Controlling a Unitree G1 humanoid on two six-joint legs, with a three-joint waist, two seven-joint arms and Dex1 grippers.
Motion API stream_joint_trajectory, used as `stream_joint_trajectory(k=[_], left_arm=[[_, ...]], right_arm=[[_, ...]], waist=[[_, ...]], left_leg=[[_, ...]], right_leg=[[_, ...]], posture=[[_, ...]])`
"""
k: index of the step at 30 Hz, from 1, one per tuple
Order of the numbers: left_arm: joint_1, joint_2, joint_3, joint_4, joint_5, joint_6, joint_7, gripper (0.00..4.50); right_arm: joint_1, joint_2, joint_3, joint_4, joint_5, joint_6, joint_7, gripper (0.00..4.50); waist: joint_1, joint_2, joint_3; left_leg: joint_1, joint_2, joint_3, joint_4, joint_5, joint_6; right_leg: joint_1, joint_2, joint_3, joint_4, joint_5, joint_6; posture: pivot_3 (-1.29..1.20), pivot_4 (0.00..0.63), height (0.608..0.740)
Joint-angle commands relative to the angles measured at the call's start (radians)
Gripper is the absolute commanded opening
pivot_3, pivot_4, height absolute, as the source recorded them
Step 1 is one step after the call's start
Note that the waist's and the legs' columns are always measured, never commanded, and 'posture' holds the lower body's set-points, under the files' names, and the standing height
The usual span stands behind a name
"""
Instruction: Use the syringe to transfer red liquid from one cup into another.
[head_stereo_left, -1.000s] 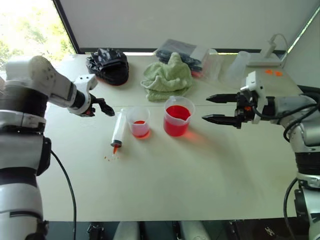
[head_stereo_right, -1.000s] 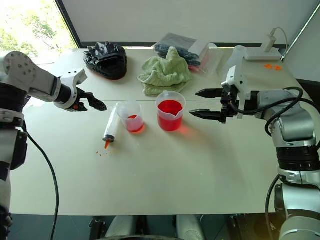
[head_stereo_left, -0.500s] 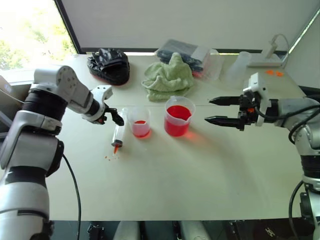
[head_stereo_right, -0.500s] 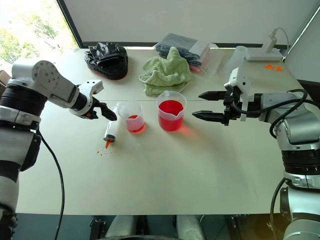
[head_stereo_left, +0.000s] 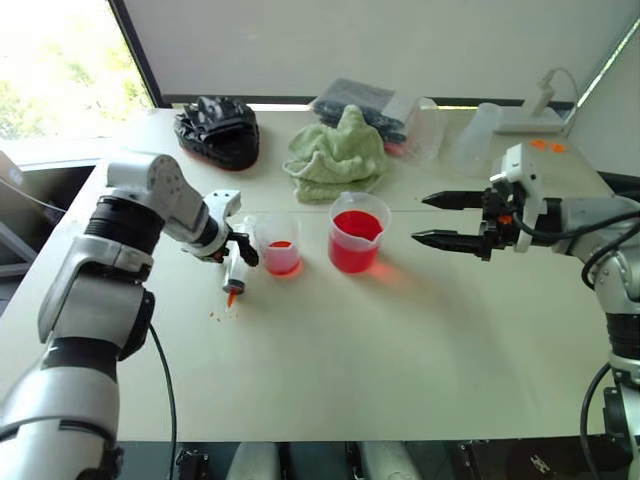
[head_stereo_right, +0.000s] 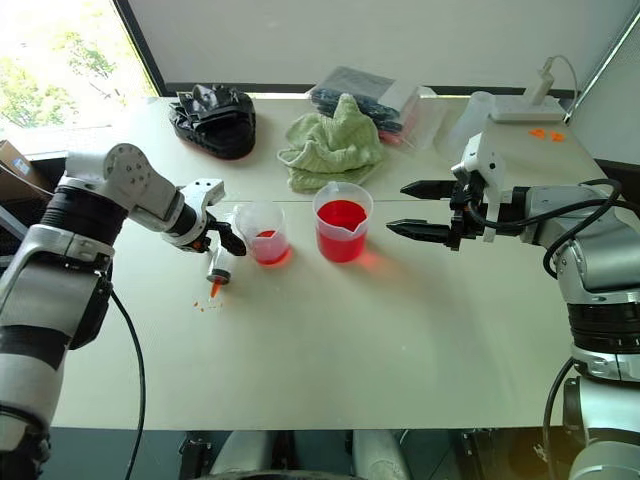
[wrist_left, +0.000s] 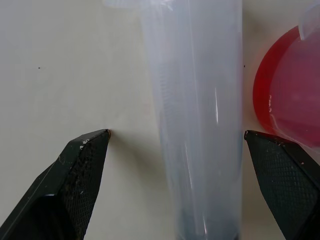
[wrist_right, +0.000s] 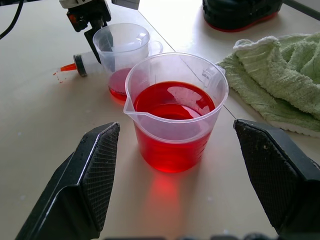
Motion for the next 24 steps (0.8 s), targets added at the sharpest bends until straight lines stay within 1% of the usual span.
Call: stream_joint_trajectory(k=[1, 6, 8, 9, 10, 11, 12, 14, 15, 20, 24], left_arm=[[0.013, -0.008, 0.048, -0.037, 0.021, 0.008, 0.031, 4.49], [0.035, -0.028, 0.093, -0.062, 0.036, 0.008, 0.069, 4.49], [0.050, -0.032, 0.108, -0.073, 0.037, 0.008, 0.081, 3.98], [0.054, -0.034, 0.113, -0.075, 0.037, 0.008, 0.085, 3.79], [0.059, -0.035, 0.119, -0.079, 0.036, 0.008, 0.091, 3.32], [0.064, -0.035, 0.125, -0.084, 0.033, 0.008, 0.097, 3.00], [0.070, -0.033, 0.132, -0.092, 0.026, 0.008, 0.103, 2.47], [0.081, -0.027, 0.143, -0.103, 0.012, 0.008, 0.117, 1.57], [0.083, -0.026, 0.146, -0.106, 0.006, 0.008, 0.124, 1.35], [0.098, 0.012, 0.154, -0.132, -0.060, 0.008, 0.142, 1.35], [0.088, 0.051, 0.198, -0.153, -0.087, 0.008, 0.156, 1.35]], right_arm=[[-0.015, -0.019, -0.031, -0.032, 0.020, 0.000, -0.002, 3.83], [-0.015, -0.023, -0.032, -0.036, 0.022, 0.005, -0.003, 3.83], [-0.014, -0.025, -0.034, -0.037, 0.022, 0.006, -0.004, 3.83], [-0.013, -0.026, -0.035, -0.038, 0.022, 0.006, -0.004, 3.83], [-0.013, -0.026, -0.035, -0.039, 0.022, 0.007, -0.005, 3.83], [-0.013, -0.026, -0.035, -0.039, 0.023, 0.008, -0.006, 3.83], [-0.014, -0.026, -0.034, -0.039, 0.023, 0.010, -0.007, 3.83], [-0.015, -0.026, -0.033, -0.040, 0.024, 0.009, -0.010, 3.83], [-0.015, -0.027, -0.033, -0.039, 0.025, 0.009, -0.009, 3.83], [-0.023, -0.025, -0.025, -0.036, 0.026, 0.008, -0.013, 3.83], [-0.027, -0.021, -0.019, -0.033, 0.027, 0.005, -0.016, 3.83]], waist=[[0.000, 0.000, 0.000], [0.004, 0.000, 0.000], [0.005, 0.000, 0.000], [0.005, 0.000, 0.000], [0.005, 0.000, 0.000], [0.006, 0.000, 0.000], [0.006, 0.000, 0.000], [0.007, 0.000, 0.000], [0.007, 0.000, 0.000], [0.007, 0.000, 0.000], [0.005, 0.000, 0.000]], left_leg=[[0.000, 0.000, 0.000, 0.000, 0.000, 0.000], [0.000, 0.000, 0.000, 0.002, 0.000, 0.000], [0.000, 0.000, 0.000, 0.003, 0.000, 0.000], [0.000, 0.000, 0.000, 0.006, 0.000, 0.000], [0.000, 0.000, 0.000, 0.007, 0.000, 0.001], [0.000, 0.000, 0.000, 0.007, 0.000, 0.001], [0.000, 0.000, 0.000, 0.007, 0.000, 0.001], [0.000, 0.000, 0.000, 0.008, 0.000, 0.001], [0.000, 0.000, 0.000, 0.008, 0.000, 0.001], [0.000, 0.000, 0.000, 0.008, 0.000, 0.001], [0.000, 0.000, 0.000, 0.008, 0.000, 0.001]], right_leg=[[0.000, 0.000, 0.000, 0.000, 0.000, 0.000], [0.000, 0.000, 0.000, 0.002, 0.000, 0.000], [0.000, 0.000, 0.000, 0.003, 0.000, 0.000], [0.000, 0.000, 0.000, 0.009, 0.000, 0.000], [0.000, 0.000, 0.000, 0.009, 0.000, 0.000], [0.000, 0.000, 0.000, 0.009, 0.000, 0.000], [0.000, 0.000, 0.000, 0.009, 0.000, 0.000], [0.000, 0.000, 0.000, 0.009, 0.000, 0.000], [0.000, 0.000, 0.000, 0.009, 0.000, 0.000], [0.000, 0.000, 0.000, 0.009, 0.000, 0.000], [0.000, 0.000, 0.000, 0.009, 0.000, 0.000]], posture=[[0.00, 0.150, 0.740], [0.00, 0.150, 0.740], [0.00, 0.150, 0.740], [0.00, 0.150, 0.740], [0.00, 0.150, 0.740], [0.00, 0.150, 0.740], [0.00, 0.150, 0.740], [0.00, 0.150, 0.740], [0.00, 0.150, 0.740], [0.00, 0.150, 0.740], [0.00, 0.150, 0.740]])
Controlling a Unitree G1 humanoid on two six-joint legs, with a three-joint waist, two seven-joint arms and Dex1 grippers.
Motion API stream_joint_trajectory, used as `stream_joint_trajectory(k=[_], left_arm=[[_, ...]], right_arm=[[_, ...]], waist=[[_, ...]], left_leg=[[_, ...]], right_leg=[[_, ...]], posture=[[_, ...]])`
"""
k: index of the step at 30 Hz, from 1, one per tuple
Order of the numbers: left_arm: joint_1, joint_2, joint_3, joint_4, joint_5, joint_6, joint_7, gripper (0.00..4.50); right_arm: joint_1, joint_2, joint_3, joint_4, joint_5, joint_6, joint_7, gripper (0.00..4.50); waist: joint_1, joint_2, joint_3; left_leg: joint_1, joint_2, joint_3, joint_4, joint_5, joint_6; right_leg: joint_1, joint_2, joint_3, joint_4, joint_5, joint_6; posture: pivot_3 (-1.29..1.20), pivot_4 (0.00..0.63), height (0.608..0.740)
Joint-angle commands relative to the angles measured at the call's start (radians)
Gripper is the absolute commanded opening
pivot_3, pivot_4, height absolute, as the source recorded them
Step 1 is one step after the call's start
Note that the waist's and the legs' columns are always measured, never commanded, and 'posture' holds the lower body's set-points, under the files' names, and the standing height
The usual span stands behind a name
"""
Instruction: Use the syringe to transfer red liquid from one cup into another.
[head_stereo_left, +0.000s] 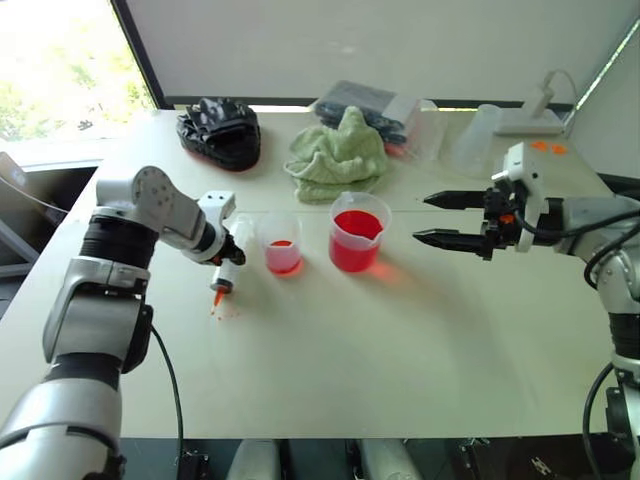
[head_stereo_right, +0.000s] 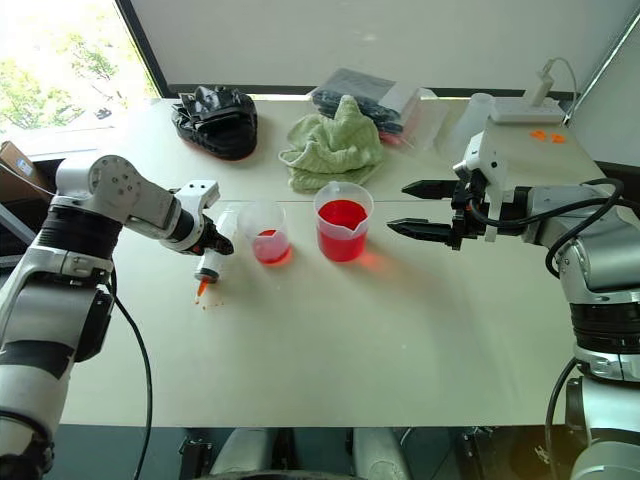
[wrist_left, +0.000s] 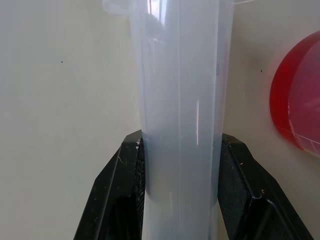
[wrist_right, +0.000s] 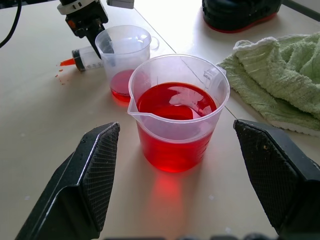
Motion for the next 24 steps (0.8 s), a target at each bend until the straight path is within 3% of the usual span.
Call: stream_joint_trajectory(k=[1, 12, 19, 24], left_arm=[[-0.041, 0.041, 0.089, -0.016, -0.019, 0.008, 0.024, 1.35], [-0.250, 0.061, 0.423, 0.077, 0.117, -0.002, 0.123, 1.35], [-0.445, 0.005, 0.343, 0.155, 0.228, -0.212, -0.116, 1.35], [-0.534, -0.107, 0.302, 0.251, 0.304, -0.523, -0.349, 1.35]], right_arm=[[-0.028, -0.009, -0.018, -0.028, 0.009, -0.011, -0.002, 3.83], [-0.081, 0.008, 0.017, 0.035, -0.016, -0.057, 0.015, 3.83], [-0.103, 0.008, 0.011, 0.053, -0.030, -0.082, 0.009, 3.83], [-0.077, 0.007, -0.020, 0.026, -0.025, -0.081, -0.031, 3.83]], waist=[[-0.001, 0.000, 0.000], [0.002, -0.001, 0.001], [0.021, -0.001, 0.001], [0.022, -0.001, 0.001]], left_leg=[[0.000, 0.000, 0.000, 0.000, 0.000, 0.000], [0.000, 0.000, 0.000, 0.001, 0.000, 0.000], [-0.001, -0.001, 0.000, 0.001, 0.000, 0.000], [-0.001, -0.002, 0.001, 0.001, 0.000, 0.000]], right_leg=[[0.000, 0.000, 0.000, 0.000, 0.000, 0.000], [0.000, 0.000, 0.000, 0.000, 0.000, 0.000], [0.000, -0.001, 0.000, 0.000, 0.000, 0.000], [0.000, -0.001, 0.000, 0.000, 0.000, 0.000]], posture=[[0.00, 0.150, 0.740], [0.00, 0.150, 0.740], [0.00, 0.150, 0.740], [0.00, 0.150, 0.740]])
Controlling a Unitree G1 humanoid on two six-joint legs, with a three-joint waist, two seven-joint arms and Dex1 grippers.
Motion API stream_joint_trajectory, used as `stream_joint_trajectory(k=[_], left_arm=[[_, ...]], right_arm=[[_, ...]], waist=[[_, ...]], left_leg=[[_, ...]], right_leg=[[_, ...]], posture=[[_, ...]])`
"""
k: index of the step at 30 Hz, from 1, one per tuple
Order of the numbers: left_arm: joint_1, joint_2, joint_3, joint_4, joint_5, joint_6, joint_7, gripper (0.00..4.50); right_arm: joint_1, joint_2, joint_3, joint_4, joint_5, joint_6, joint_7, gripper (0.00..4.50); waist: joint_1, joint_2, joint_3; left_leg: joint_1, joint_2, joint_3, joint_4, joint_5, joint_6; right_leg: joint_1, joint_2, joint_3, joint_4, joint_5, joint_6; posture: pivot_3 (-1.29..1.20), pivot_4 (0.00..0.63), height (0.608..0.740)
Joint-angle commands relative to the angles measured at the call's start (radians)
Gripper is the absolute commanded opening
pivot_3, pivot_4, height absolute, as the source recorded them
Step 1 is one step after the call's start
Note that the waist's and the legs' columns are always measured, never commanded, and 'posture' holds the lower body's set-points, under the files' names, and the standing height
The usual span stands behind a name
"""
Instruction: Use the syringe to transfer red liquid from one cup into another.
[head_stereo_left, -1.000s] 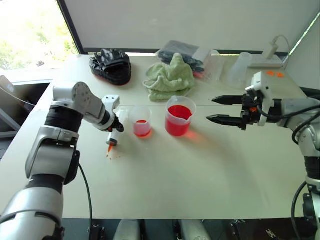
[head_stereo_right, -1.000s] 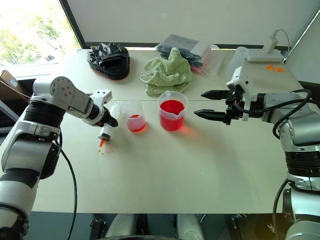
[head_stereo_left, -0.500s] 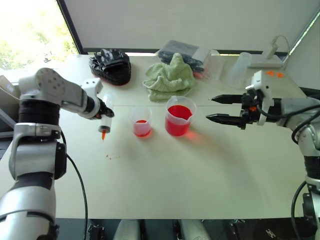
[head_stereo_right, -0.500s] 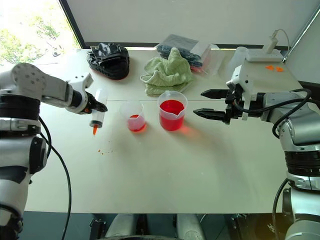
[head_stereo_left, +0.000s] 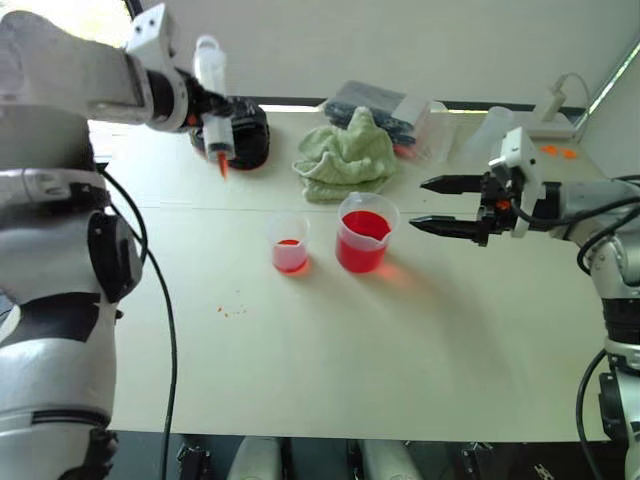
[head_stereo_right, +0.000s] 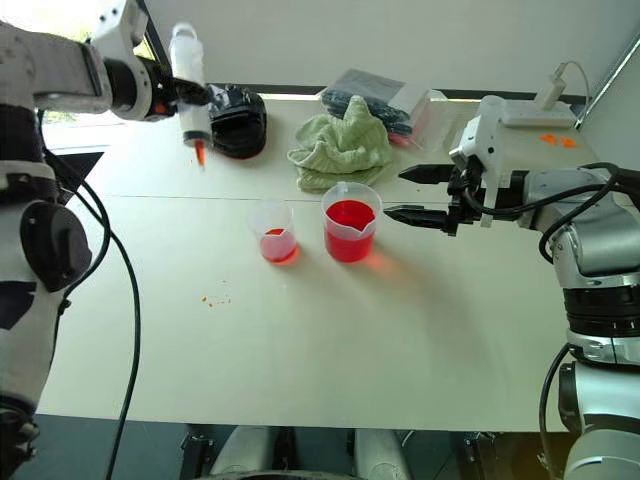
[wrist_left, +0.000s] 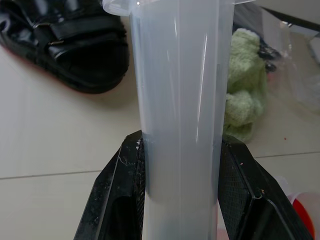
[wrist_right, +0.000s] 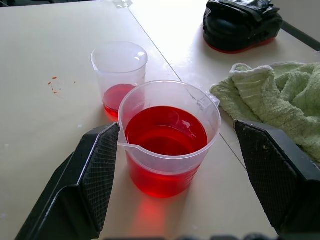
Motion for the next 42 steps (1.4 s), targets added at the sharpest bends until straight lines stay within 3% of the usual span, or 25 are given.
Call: stream_joint_trajectory(k=[1, 5, 7, 12, 19, 28, 42], left_arm=[[-0.071, -0.076, -0.005, 0.048, 0.039, -0.261, -0.197, 1.35], [-0.099, -0.141, 0.003, 0.116, 0.071, -0.382, -0.319, 1.35], [-0.065, -0.233, 0.027, 0.115, 0.052, -0.541, -0.428, 1.35], [0.009, -0.359, -0.050, 0.149, 0.125, -0.791, -0.691, 1.35], [0.071, -0.434, -0.104, 0.173, 0.186, -0.914, -0.897, 1.35], [0.248, -0.439, -0.175, 0.000, 0.263, -0.966, -0.950, 1.35], [0.480, -0.493, -0.148, -0.230, 0.263, -1.088, -0.808, 1.35]], right_arm=[[0.011, -0.009, -0.056, -0.041, 0.008, -0.011, -0.034, 3.83], [0.037, -0.016, -0.072, -0.067, 0.006, -0.011, -0.060, 3.83], [0.070, -0.025, -0.102, -0.100, 0.013, 0.004, -0.090, 3.83], [0.149, -0.029, -0.159, -0.197, 0.046, 0.049, -0.148, 3.83], [0.199, -0.008, -0.214, -0.284, 0.086, 0.100, -0.238, 3.83], [0.085, 0.079, -0.266, -0.281, 0.170, 0.189, -0.427, 3.83], [-0.122, 0.099, -0.308, -0.219, 0.313, 0.440, -0.618, 3.83]], waist=[[0.000, 0.000, 0.000], [-0.004, 0.000, 0.000], [-0.006, 0.000, 0.000], [0.000, 0.000, 0.000], [-0.005, 0.000, 0.000], [-0.001, 0.000, 0.000], [-0.001, 0.000, 0.000]], left_leg=[[0.000, 0.000, 0.000, 0.000, 0.000, 0.000], [0.000, 0.000, 0.001, 0.000, 0.000, 0.000], [0.000, 0.001, 0.003, -0.001, 0.000, 0.000], [0.000, 0.001, 0.003, -0.001, 0.000, 0.000], [0.000, 0.002, 0.004, -0.001, 0.000, 0.001], [0.000, 0.002, 0.004, -0.001, 0.000, 0.001], [0.000, 0.003, 0.004, -0.001, -0.001, 0.002]], right_leg=[[0.000, 0.000, 0.000, 0.000, 0.000, 0.000], [0.000, 0.000, 0.000, 0.000, 0.000, 0.000], [-0.001, 0.001, 0.002, 0.000, 0.000, 0.000], [-0.001, 0.001, 0.002, 0.000, 0.000, 0.000], [-0.002, 0.003, 0.003, 0.000, 0.000, 0.000], [-0.002, 0.002, 0.003, 0.000, 0.000, 0.000], [-0.002, 0.002, 0.003, 0.000, 0.000, 0.000]], posture=[[0.00, 0.150, 0.740], [0.00, 0.150, 0.740], [0.00, 0.150, 0.740], [0.00, 0.150, 0.740], [0.00, 0.150, 0.740], [0.00, 0.150, 0.740], [0.00, 0.150, 0.740]])
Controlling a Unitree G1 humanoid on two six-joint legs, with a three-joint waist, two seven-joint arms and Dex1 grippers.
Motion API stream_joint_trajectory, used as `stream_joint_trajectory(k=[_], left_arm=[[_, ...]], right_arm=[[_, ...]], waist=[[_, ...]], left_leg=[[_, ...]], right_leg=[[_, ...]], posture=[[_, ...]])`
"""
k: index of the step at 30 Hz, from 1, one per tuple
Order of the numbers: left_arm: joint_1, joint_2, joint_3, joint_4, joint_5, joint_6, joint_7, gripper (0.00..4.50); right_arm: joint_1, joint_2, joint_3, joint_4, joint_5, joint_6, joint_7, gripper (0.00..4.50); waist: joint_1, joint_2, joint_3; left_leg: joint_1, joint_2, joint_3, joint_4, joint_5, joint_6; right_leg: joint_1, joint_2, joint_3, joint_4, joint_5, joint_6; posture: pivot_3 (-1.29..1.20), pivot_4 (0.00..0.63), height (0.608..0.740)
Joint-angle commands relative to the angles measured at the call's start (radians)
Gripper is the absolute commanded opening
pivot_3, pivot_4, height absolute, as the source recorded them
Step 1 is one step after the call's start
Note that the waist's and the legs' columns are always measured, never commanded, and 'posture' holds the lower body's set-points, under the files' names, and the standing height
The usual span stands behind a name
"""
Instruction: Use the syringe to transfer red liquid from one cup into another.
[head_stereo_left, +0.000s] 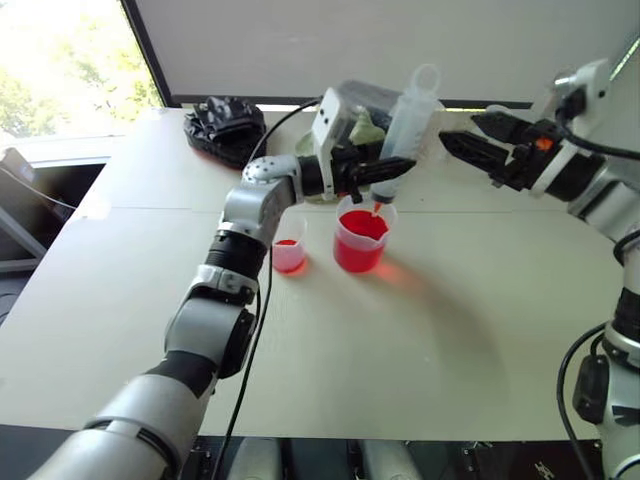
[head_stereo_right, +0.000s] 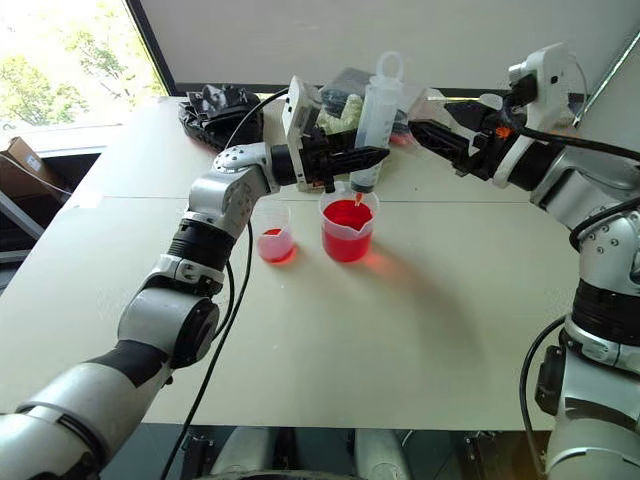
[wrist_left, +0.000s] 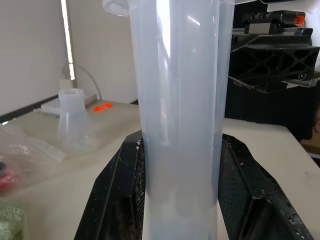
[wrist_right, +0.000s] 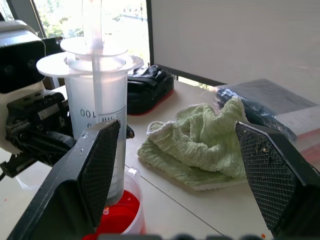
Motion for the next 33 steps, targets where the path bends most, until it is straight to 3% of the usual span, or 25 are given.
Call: stream_joint_trajectory(k=[1, 13, 33], left_arm=[[0.021, -0.003, 0.008, -0.064, 0.003, -0.062, 0.032, 1.35], [0.114, -0.009, -0.012, -0.081, 0.024, -0.116, 0.078, 1.35], [0.190, -0.029, -0.044, -0.085, 0.049, -0.150, 0.103, 1.35]], right_arm=[[-0.043, -0.005, -0.032, -0.025, 0.041, 0.030, -0.027, 3.83], [-0.144, -0.009, -0.041, -0.009, 0.084, 0.115, -0.102, 3.83], [-0.137, 0.060, -0.056, -0.090, 0.195, 0.159, -0.232, 3.83]], waist=[[0.000, 0.000, 0.000], [0.000, 0.000, 0.000], [0.000, 0.000, 0.000]], left_leg=[[0.000, 0.000, 0.000, 0.000, 0.000, 0.000], [0.000, 0.000, 0.000, 0.000, 0.000, 0.000], [0.000, 0.000, 0.000, 0.000, 0.000, 0.001]], right_leg=[[0.000, 0.000, 0.000, 0.000, 0.000, 0.000], [0.000, 0.000, 0.000, 0.000, 0.000, 0.000], [0.000, 0.000, 0.000, 0.000, 0.000, 0.000]], posture=[[0.00, 0.150, 0.740], [0.00, 0.150, 0.740], [0.00, 0.150, 0.740]])
